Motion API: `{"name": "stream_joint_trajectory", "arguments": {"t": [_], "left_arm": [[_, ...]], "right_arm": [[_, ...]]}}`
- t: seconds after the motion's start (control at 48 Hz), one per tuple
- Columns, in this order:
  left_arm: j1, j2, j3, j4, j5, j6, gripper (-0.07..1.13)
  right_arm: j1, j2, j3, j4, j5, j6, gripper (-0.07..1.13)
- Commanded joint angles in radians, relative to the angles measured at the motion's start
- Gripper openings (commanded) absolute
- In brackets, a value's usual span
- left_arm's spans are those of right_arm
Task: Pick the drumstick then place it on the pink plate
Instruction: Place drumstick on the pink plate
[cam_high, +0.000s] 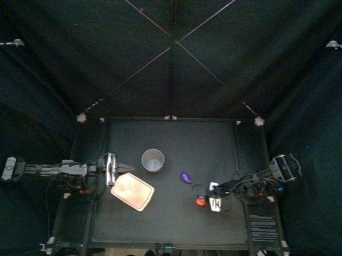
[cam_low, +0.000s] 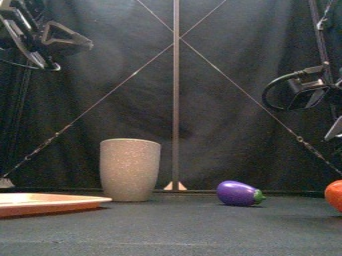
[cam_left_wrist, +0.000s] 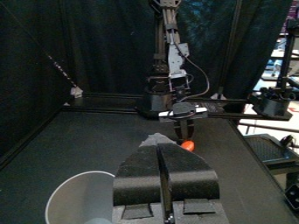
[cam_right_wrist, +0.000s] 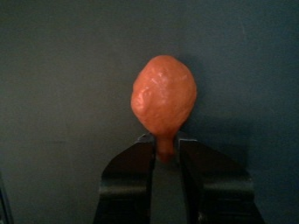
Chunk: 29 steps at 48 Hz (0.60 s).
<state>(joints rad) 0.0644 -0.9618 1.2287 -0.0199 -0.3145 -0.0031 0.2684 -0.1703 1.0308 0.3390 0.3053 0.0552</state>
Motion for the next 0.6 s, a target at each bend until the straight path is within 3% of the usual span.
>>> {"name": "stream_joint_trajectory", "arguments": {"t": [0.021, 0.271, 0.604], "left_arm": [[0.002, 0.005, -0.011, -0.005, -0.009, 0.002, 0.13], [0.002, 0.005, -0.011, -0.002, -0.009, 0.006, 0.13], [0.020, 0.005, -0.014, 0.002, -0.011, 0.008, 0.13]], "right_arm": [[0.005, -0.020, -0.032, -0.002, 0.000, -0.005, 0.42], [-0.021, -0.054, -0.186, -0.072, -0.058, -0.009, 0.41], [-0.115, 0.081, -0.410, -0.100, -0.284, -0.009, 0.41]]}}
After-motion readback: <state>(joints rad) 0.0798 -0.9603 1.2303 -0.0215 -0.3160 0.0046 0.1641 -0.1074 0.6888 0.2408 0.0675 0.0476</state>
